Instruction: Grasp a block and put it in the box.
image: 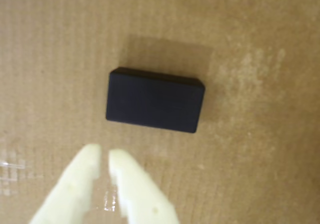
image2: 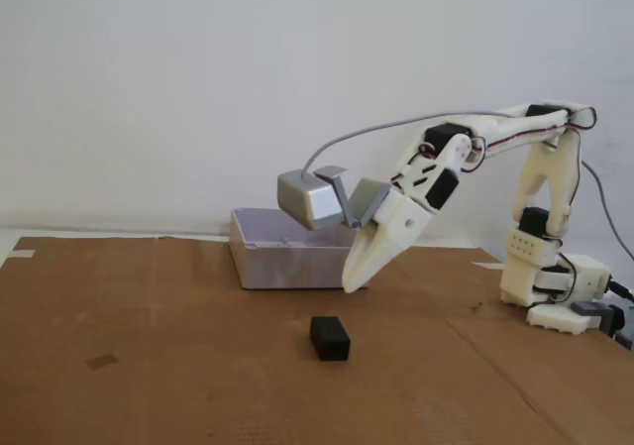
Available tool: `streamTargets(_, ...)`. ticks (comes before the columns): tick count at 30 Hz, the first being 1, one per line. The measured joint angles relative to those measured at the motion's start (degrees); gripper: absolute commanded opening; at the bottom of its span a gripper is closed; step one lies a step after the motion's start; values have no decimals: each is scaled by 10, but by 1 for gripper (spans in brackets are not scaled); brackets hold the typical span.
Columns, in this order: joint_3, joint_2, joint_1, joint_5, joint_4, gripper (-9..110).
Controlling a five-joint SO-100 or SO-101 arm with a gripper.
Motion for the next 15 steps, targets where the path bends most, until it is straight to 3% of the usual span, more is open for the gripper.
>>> streamTargets(4, 0, 0, 0, 0, 0, 3)
streamTargets(11, 0, 0, 0, 0, 7, 29)
streamTargets(15, 0, 0, 0, 0, 7, 38)
